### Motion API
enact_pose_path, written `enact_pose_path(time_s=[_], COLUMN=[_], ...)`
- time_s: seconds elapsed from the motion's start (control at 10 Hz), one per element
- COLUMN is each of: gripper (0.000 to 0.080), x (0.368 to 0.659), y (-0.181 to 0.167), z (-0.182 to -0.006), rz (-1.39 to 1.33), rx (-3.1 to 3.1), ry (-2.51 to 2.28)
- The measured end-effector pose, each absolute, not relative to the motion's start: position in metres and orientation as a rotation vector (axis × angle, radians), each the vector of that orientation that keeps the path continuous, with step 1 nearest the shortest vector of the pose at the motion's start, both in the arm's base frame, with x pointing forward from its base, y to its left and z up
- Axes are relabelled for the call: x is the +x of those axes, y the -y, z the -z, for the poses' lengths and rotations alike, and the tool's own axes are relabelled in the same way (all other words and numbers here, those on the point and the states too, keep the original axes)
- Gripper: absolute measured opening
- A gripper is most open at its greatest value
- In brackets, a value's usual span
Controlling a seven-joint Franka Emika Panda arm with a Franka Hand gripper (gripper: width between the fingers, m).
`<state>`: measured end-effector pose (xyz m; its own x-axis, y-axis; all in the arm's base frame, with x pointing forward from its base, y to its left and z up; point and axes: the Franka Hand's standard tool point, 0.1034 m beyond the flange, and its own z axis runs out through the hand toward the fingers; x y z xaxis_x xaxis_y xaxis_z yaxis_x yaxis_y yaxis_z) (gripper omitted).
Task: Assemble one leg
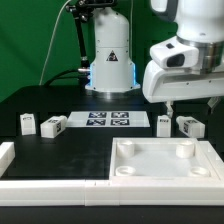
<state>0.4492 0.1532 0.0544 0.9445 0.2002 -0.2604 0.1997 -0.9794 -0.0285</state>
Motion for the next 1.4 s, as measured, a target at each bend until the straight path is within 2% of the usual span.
enact_pose_path(time_s=[0.7,1.0,1.1,1.4], gripper=[0.0649,0.0649,0.0649,0.0649], x=[0.430,0.417,0.420,0.415], y=[-0.162,-0.160,-0.163,-0.174], z=[-0.033,-0.030,-0.024,-0.022], rz=[-1.255,-1.642,-1.659,-1.670], rx=[-2.951,-2.796,-2.785,-2.812], ry=[0.343,0.351,0.355,0.350])
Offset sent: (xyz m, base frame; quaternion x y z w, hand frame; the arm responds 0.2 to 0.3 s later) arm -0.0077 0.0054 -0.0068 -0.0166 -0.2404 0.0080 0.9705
